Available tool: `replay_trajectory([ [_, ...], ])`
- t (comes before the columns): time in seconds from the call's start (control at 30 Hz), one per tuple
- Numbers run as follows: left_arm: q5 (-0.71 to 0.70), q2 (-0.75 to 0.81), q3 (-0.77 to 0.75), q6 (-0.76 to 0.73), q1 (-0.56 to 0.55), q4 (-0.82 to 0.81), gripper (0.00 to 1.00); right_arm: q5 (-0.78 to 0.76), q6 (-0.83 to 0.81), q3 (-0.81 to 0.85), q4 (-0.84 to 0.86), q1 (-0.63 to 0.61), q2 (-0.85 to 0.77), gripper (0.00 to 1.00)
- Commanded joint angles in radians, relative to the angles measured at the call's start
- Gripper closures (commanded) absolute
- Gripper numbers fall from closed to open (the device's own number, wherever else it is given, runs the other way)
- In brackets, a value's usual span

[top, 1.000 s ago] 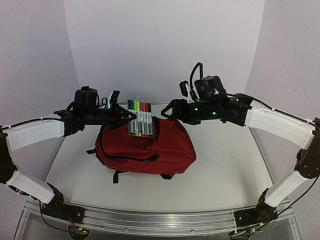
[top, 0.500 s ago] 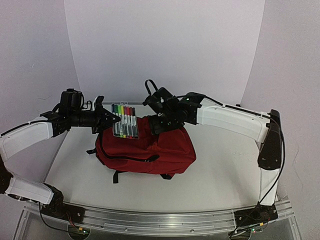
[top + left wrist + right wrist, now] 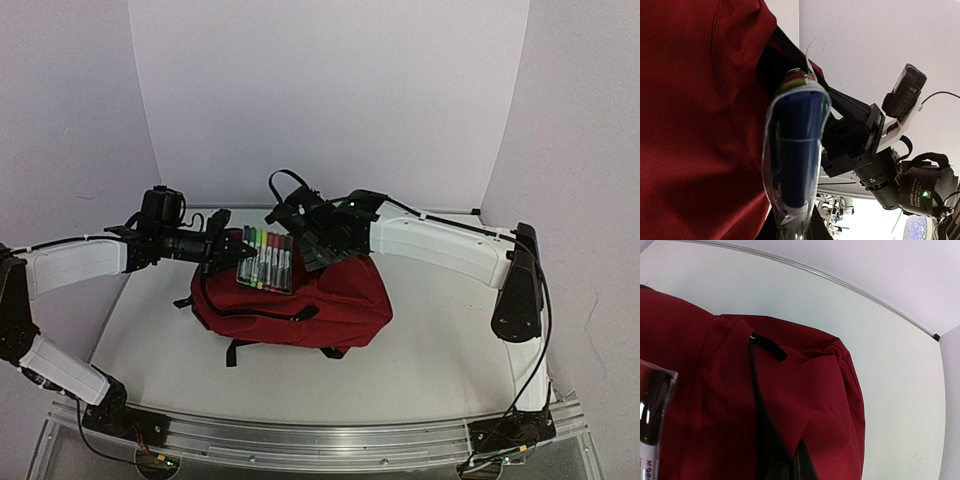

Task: Pack the student bag
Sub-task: Place the stationery in the student bag.

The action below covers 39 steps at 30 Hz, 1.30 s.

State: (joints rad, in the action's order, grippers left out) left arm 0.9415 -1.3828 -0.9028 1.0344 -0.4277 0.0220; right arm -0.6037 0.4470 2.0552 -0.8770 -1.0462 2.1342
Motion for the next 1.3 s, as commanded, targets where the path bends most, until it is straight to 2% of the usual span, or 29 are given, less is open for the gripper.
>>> replay_trajectory([
  [0.0, 0.087, -0.052, -0.047, 0.044, -0.034, -0.092, 1.00, -0.032, 0.036, -0.006, 0.087, 0.003, -0.079, 1.00],
  [0.17, 0.114, -0.125, -0.067, 0.069, -0.068, -0.117, 1.00, 0.003, 0.041, -0.091, 0.173, 0.002, -0.147, 1.00],
  [0.57, 0.145, -0.287, -0.127, 0.212, -0.074, -0.342, 1.00, 0.090, 0.015, -0.249, 0.312, -0.013, -0.261, 1.00],
  [0.7, 0.065, -0.300, -0.137, 0.216, -0.074, -0.364, 1.00, 0.104, 0.015, -0.274, 0.335, -0.030, -0.281, 1.00],
  [1.0, -0.156, -0.308, -0.106, 0.323, -0.087, -0.577, 1.00, 0.103, 0.055, -0.298, 0.349, -0.061, -0.285, 1.00],
  [1.27, -0.246, -0.366, -0.153, 0.283, -0.205, -0.514, 1.00, 0.054, 0.113, -0.283, 0.351, -0.063, -0.280, 1.00],
])
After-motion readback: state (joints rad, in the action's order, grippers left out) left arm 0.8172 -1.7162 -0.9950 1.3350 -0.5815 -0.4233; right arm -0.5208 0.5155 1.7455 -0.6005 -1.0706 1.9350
